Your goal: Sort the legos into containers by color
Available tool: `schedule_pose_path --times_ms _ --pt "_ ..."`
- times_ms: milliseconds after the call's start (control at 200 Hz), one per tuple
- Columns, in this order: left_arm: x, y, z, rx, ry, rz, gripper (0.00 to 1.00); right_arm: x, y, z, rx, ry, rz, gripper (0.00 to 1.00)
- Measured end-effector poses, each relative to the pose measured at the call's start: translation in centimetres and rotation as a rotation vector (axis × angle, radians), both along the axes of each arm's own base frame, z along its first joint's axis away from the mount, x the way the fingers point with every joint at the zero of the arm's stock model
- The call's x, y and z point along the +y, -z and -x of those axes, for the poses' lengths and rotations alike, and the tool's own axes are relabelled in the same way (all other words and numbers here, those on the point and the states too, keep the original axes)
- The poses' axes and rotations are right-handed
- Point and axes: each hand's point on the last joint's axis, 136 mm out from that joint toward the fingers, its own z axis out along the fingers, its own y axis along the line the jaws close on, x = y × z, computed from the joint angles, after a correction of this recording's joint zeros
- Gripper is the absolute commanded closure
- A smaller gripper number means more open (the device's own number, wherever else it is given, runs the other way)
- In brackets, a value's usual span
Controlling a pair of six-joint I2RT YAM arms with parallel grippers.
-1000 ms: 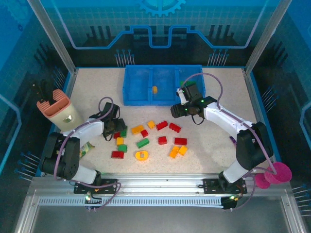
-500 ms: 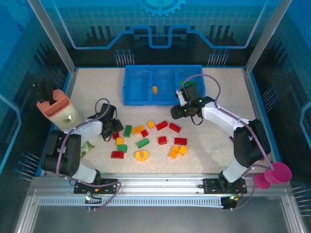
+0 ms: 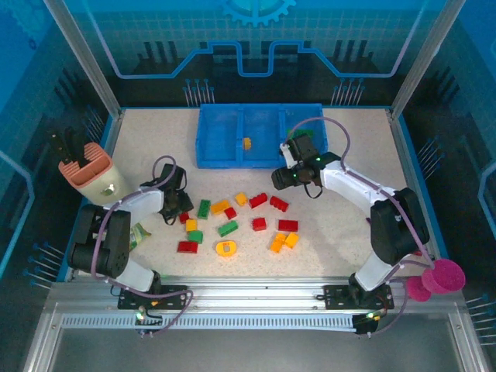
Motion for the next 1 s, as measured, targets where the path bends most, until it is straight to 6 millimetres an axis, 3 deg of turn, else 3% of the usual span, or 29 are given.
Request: schedule_pose_path --times_ms 265,425,535,615,776,846,911,1001 --pt "-0.3 0.0 0.2 0.054 0.067 -0.065 0.79 -0.4 -0.2 -0.3 -0.013 0.003 0.018 0.27" --pt "-0.9 -0.1 0.1 0.053 0.076 -0.06 0.8 -0.7 -0.2 -0.5 -0.015 0.01 0.02 0.27" --pt "-2.9 -1.4 -0.5 0.04 0.12 -0.024 0.81 -1.1 -0.4 -0.7 -0.02 0.019 0.019 0.27" --pt "-4.3 -4.2 -2.5 -0.033 0.144 0.001 0.81 -1.4 -0.9 -0.7 -0.032 0.023 0.014 0.27" --pt "-6.3 -13.0 -9.1 -0.292 0.148 0.057 0.81 -1.6 -1.8 -0.4 -0.057 0.026 0.001 0.27" --pt "-6.9 -15.9 -11.3 -0.374 0.151 0.071 0.81 -1.7 -1.9 -0.2 -0.06 0.026 -0.001 0.27" --pt "-7.6 -17.4 -13.3 -0.427 0.154 0.081 0.81 -1.7 -1.8 -0.1 -0.059 0.025 -0.004 0.27" --pt "-8.3 -17.3 -16.0 -0.451 0.156 0.084 0.81 -1.6 -1.7 -0.1 -0.056 0.024 -0.006 0.27"
